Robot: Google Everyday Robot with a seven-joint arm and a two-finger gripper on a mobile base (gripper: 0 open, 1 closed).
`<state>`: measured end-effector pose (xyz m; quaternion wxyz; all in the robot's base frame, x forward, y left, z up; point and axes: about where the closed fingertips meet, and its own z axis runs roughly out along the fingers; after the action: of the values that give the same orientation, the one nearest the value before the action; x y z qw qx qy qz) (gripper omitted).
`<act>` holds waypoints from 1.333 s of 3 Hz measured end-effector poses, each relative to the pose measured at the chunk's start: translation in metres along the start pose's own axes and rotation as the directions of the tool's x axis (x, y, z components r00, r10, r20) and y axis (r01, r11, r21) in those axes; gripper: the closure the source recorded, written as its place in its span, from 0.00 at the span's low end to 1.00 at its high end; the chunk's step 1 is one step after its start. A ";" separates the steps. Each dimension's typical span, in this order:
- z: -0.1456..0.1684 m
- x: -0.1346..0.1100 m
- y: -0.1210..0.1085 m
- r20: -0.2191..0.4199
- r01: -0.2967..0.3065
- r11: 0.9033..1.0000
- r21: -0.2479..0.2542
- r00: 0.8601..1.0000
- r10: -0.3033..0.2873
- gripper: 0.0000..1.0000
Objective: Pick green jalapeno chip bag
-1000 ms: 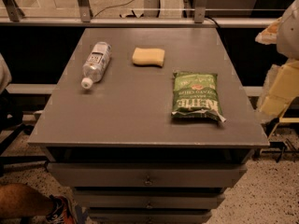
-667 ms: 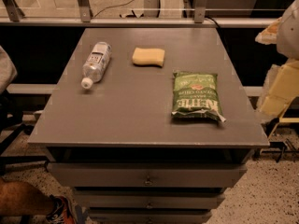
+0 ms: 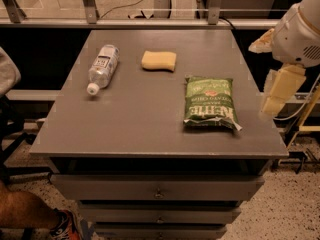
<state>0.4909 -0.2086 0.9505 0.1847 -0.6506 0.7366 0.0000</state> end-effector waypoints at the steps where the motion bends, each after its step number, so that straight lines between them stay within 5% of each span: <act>1: 0.035 -0.002 -0.019 0.065 0.043 0.998 -0.043 0.997 -0.040 0.00; 3: 0.083 -0.026 -0.031 0.179 0.070 0.995 -0.077 0.982 -0.055 0.00; 4: 0.095 -0.046 -0.017 0.183 0.074 0.991 -0.114 0.982 -0.052 0.00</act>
Offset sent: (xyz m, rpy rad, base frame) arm 0.0687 0.0434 -0.0761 0.1928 0.0388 0.1610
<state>0.5372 -0.1447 0.8786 0.2109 -0.6808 0.6947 0.0970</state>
